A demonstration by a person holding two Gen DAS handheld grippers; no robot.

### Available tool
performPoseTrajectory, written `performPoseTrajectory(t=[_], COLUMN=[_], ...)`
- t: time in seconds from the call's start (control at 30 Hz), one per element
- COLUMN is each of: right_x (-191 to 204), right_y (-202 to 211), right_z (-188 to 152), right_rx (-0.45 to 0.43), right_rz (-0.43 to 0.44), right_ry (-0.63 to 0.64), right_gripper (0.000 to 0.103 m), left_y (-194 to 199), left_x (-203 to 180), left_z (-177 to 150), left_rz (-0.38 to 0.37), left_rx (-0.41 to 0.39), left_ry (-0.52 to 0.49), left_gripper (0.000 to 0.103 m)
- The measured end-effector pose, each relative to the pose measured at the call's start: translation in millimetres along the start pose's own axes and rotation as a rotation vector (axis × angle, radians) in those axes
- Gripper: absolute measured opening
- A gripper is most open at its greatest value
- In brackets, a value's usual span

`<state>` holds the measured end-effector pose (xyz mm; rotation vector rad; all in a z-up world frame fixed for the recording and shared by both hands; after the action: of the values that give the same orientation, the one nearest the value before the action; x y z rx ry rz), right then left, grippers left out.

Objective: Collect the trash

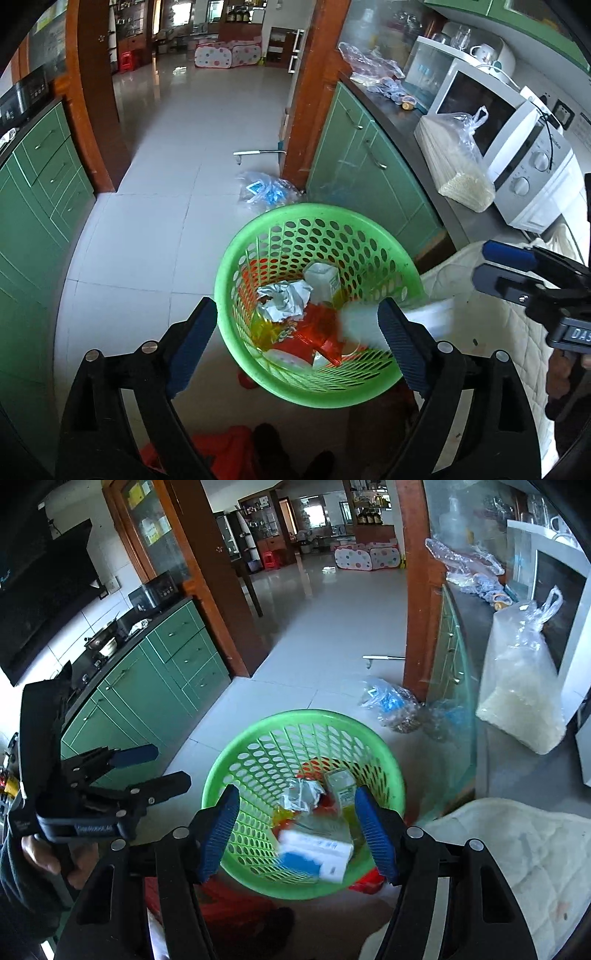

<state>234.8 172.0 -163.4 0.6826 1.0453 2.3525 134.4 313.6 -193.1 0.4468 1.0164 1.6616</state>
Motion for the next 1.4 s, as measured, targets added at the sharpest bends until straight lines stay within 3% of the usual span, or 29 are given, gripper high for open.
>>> performPoseTrajectory(t=[0.33,0.77,1.4], right_x=[7,-11,-54], right_y=[15,57,137], right_z=[-10,-34,-78], right_rx=[-0.003,-0.024,-0.086], right_rz=[0.004,-0.130,-0.300], right_ry=[0.018,0.001,-0.148], right_gripper=[0.065,0.071,0.079], left_y=[10,33,66], left_x=[-3,-36,-95], left_z=[0,-3,-12], left_rz=[-0.008,-0.005,0.040], left_rx=[-0.016,-0.053,-0.110], left_ry=[-0.001,-0.067,-0.161], left_gripper=[0.089,0.094,0.097])
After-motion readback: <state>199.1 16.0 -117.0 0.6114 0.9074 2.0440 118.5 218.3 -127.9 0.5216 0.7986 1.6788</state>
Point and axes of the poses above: each gripper's, at about its wrist camera, not at the fingertips, and y roughly against the way its jaws point, x to its left, z to its top, the point moved 5 cm from there along -y, roughly the way its jaws point
